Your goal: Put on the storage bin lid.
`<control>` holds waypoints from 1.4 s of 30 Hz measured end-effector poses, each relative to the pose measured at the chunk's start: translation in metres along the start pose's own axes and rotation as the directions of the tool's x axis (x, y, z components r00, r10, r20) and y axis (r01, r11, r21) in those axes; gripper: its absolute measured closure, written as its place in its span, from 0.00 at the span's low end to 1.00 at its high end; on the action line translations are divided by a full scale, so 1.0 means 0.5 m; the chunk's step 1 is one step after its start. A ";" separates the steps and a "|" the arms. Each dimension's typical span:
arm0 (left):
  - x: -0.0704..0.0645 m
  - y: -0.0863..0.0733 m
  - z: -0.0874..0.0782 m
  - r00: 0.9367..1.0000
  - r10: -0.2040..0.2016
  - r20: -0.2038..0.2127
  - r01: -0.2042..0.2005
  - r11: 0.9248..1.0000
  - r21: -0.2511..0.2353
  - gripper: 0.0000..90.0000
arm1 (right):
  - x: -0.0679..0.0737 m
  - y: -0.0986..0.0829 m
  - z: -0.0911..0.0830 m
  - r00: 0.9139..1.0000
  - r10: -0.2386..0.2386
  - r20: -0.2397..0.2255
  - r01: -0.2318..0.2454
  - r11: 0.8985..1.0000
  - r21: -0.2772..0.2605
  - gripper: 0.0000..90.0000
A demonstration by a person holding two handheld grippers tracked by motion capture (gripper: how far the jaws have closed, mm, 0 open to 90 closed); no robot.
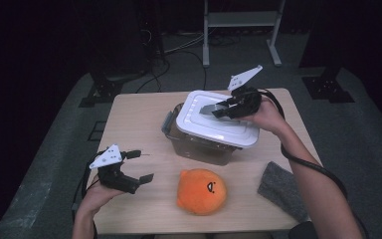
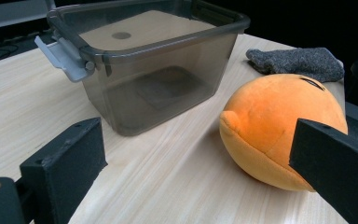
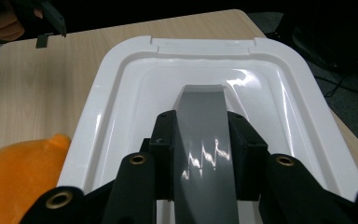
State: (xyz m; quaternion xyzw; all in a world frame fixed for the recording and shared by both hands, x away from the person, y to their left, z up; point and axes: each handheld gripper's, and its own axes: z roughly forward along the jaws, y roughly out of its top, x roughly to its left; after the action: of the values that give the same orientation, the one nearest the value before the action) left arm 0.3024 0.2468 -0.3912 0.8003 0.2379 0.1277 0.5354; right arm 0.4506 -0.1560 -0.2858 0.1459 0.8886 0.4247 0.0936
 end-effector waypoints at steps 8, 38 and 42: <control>-0.001 0.001 0.002 1.000 0.001 0.000 -0.001 1.000 0.005 0.03 | 0.005 -0.038 -0.066 1.000 0.020 0.021 -0.019 1.000 -0.009 0.73; -0.002 -0.003 0.010 1.000 -0.006 -0.006 0.006 1.000 0.016 0.03 | 0.017 -0.174 -0.238 0.987 0.123 0.108 -0.117 0.992 -0.057 0.73; -0.002 -0.003 0.009 1.000 -0.011 -0.005 0.011 1.000 0.016 0.03 | 0.019 -0.193 -0.253 0.984 0.133 0.118 -0.127 0.990 -0.058 0.73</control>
State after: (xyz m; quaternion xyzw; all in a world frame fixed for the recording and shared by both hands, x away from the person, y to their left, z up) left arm 0.3033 0.2431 -0.3942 0.8028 0.2446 0.1249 0.5293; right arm 0.3878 -0.3024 -0.2832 0.2270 0.8587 0.4425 0.1234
